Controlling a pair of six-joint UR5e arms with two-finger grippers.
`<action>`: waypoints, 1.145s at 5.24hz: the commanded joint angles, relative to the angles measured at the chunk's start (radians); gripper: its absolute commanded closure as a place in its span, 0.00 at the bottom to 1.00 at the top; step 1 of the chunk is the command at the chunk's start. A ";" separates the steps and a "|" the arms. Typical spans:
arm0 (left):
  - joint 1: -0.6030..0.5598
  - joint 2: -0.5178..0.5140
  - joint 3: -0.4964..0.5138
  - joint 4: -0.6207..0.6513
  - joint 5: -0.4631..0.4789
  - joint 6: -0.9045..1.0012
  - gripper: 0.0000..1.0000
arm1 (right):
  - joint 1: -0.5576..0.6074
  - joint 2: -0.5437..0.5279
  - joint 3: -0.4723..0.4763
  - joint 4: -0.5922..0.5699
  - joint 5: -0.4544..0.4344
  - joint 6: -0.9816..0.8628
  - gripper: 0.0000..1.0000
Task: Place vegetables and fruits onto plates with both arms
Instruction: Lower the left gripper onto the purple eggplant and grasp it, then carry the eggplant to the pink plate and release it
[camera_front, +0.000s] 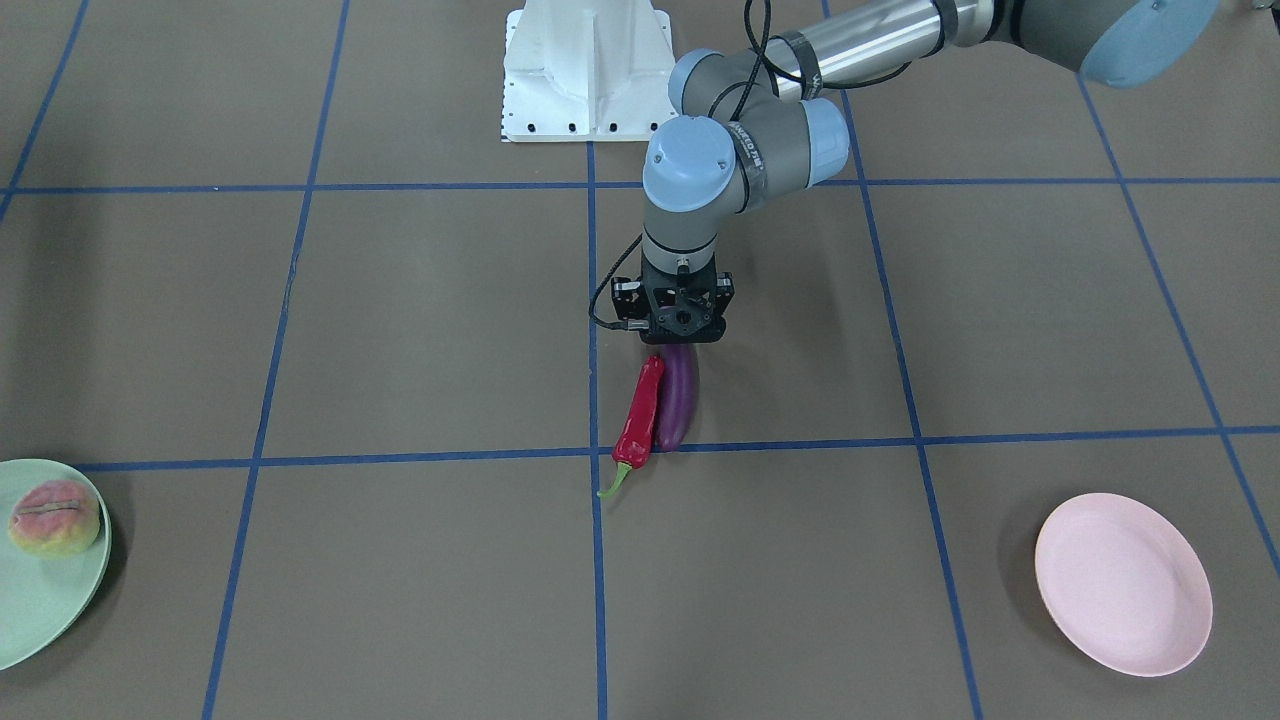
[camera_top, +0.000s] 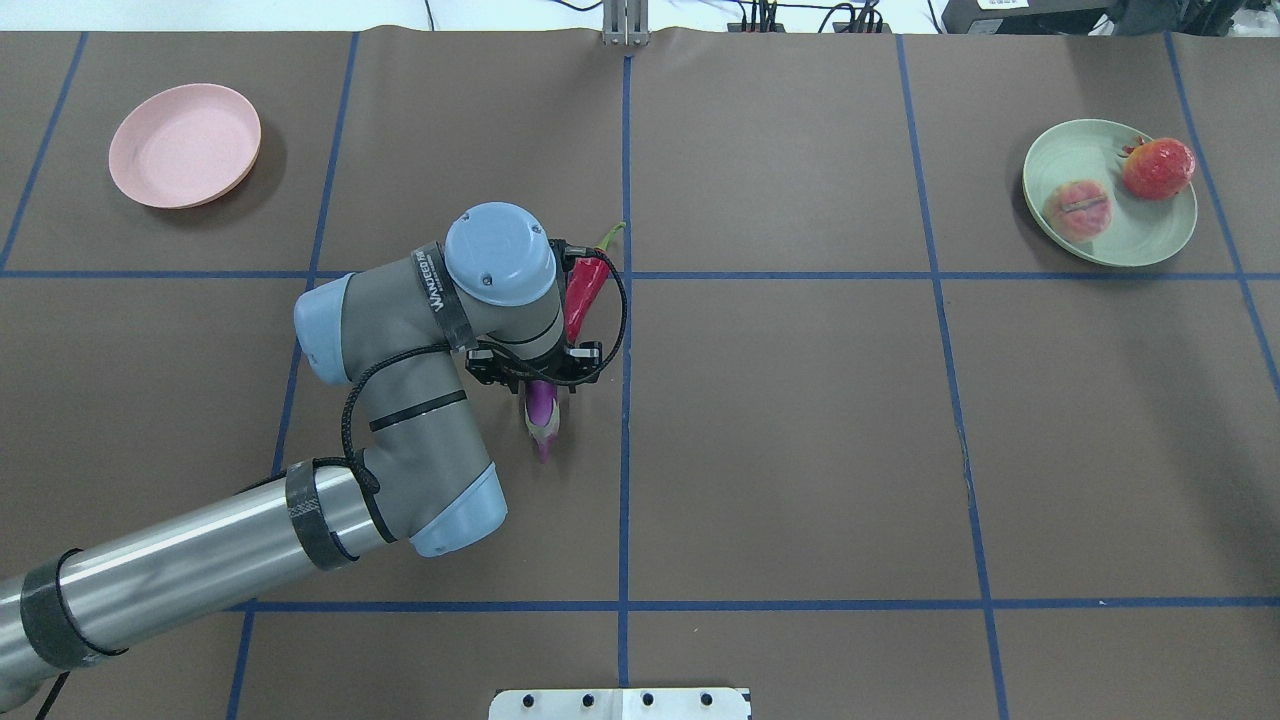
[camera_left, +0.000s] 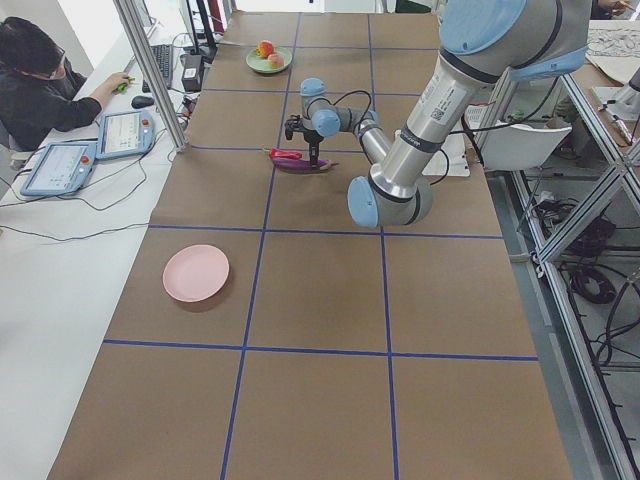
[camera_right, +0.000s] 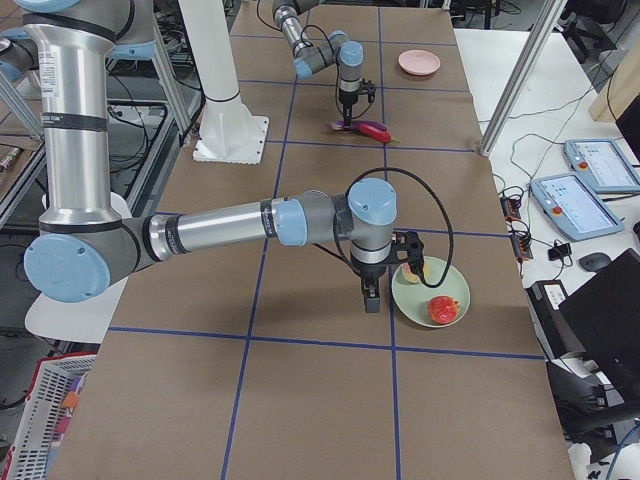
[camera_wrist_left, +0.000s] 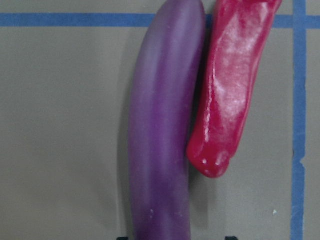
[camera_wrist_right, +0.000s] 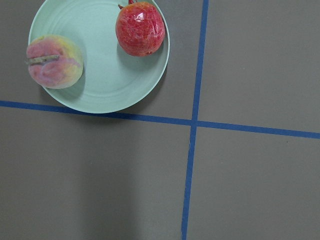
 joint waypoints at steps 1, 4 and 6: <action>0.000 -0.001 0.005 0.002 0.001 0.000 0.82 | -0.002 0.000 -0.001 0.000 0.000 0.001 0.00; -0.117 0.005 -0.131 0.215 0.050 0.214 1.00 | -0.002 0.003 -0.001 0.002 -0.001 0.001 0.00; -0.368 0.038 -0.173 0.353 -0.015 0.462 1.00 | -0.003 0.005 -0.001 0.002 -0.001 0.001 0.00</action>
